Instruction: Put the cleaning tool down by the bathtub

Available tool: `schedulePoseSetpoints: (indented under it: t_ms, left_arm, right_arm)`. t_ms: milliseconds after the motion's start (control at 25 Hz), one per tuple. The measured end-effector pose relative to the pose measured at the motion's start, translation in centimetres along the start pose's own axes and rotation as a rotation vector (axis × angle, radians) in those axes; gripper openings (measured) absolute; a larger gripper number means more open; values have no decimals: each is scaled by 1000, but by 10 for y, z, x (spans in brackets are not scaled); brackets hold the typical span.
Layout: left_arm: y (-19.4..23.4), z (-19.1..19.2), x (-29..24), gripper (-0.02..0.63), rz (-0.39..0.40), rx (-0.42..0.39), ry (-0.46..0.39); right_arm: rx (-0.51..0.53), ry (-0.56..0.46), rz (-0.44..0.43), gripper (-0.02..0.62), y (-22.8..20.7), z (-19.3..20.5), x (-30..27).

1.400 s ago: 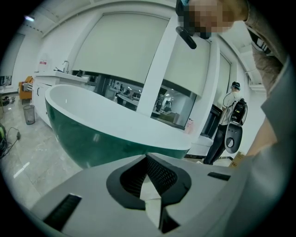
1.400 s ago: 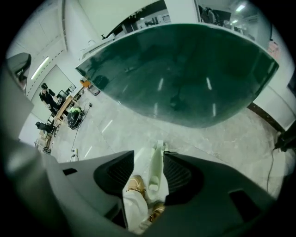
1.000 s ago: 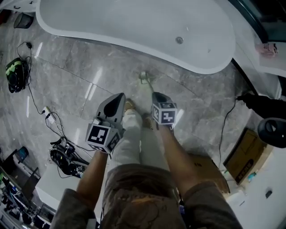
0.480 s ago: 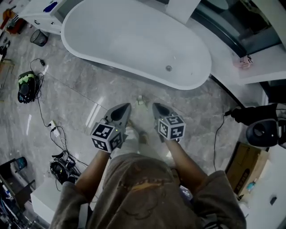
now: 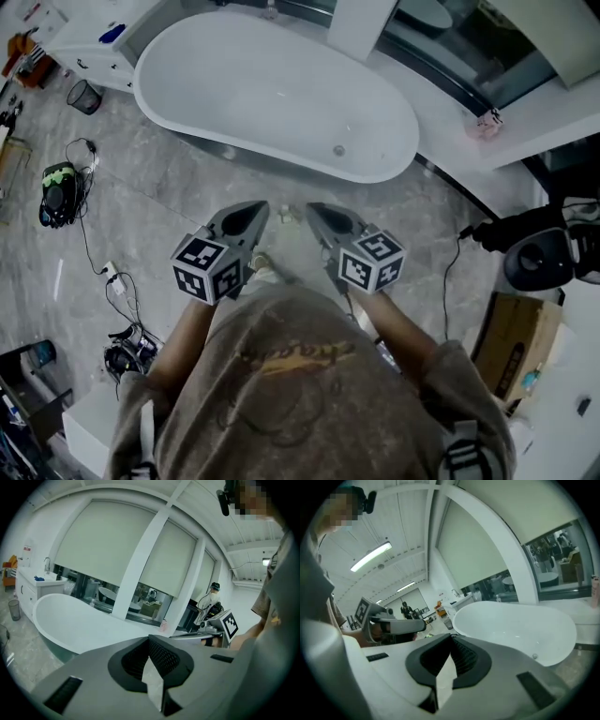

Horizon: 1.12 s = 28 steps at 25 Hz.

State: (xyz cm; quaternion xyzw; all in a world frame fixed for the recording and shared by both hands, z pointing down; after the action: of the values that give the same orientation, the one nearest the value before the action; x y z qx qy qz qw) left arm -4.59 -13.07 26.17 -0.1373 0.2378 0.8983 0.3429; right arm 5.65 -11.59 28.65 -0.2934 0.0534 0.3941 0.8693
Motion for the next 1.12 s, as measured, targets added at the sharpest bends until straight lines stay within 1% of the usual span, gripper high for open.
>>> schedulePoseSetpoints:
  t_ms: [80, 240, 320, 440, 520, 640, 840, 1120]
  left_arm:
    - [-5, -7, 8, -2, 10, -25, -19]
    - [-13, -22, 22, -2, 31, -95, -72]
    - [-17, -29, 27, -2, 38, -129, -99]
    - [-24, -31, 31, -2, 49, -165, -121]
    - [-26, -31, 33, -2, 56, -178, -132]
    - [-27, -27, 34, -2, 57, -168, -139]
    - [-39, -13, 30, -2, 59, -167, -119]
    - [-44, -8, 32, 0, 52, -170, -127]
  right_arm:
    - [39, -42, -34, 6, 16, -15, 10]
    - [173, -153, -106, 6, 47, -45, 35]
    - [216, -193, -153, 6, 57, -54, 47]
    - [203, -239, -216, 6, 67, -57, 61]
    - [189, -252, -239, 6, 69, -54, 66]
    - [182, -243, -252, 5, 68, -50, 67]
    - [176, -256, -289, 5, 72, -47, 77]
    - [196, -242, -335, 5, 86, -42, 82]
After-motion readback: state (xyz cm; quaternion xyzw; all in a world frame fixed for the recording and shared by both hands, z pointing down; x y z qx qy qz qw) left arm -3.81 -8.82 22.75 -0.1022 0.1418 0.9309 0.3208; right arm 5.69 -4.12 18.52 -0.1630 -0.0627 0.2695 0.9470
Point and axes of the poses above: the fingertips, and each gripper's own axes: x backward along the fingers, y to its left, z out of its underside, the point moved 2 cm from there along x, backward along the fingers, and after that the axes turned 3 degrees about -z, right-handed, at the moved point
